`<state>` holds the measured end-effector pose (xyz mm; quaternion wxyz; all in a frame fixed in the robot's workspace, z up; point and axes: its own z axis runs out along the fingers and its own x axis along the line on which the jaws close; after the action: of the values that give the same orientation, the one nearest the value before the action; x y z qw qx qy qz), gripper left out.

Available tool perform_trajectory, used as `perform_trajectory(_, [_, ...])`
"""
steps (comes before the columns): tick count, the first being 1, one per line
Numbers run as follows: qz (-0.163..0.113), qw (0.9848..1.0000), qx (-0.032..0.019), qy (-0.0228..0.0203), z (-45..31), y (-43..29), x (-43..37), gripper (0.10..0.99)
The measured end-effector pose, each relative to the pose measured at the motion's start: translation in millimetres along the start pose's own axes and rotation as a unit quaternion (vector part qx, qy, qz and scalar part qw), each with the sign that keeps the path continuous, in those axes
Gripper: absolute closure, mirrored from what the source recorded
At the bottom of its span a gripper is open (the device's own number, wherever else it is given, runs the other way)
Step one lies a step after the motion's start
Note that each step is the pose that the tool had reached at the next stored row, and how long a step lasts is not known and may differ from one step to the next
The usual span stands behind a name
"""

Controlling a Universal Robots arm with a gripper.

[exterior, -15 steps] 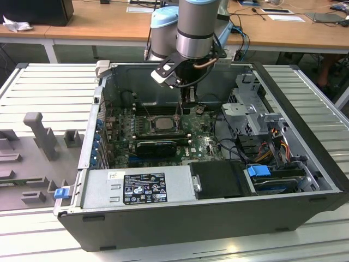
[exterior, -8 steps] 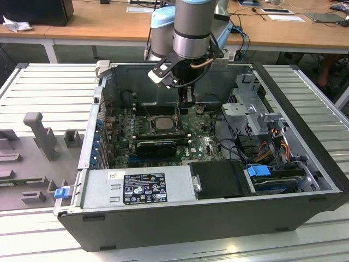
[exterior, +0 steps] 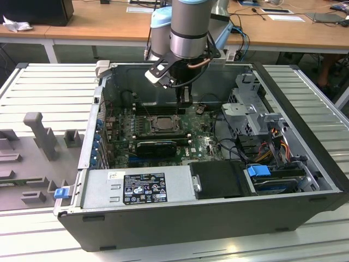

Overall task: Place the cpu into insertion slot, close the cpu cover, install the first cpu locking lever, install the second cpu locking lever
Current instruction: 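Close the cpu cover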

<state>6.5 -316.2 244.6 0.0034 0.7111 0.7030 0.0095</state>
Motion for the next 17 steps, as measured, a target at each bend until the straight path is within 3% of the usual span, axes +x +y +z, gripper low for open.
perform_trajectory(17, [0.0, 1.0, 0.0, 0.0, 0.0, -4.9, -0.1, 0.98])
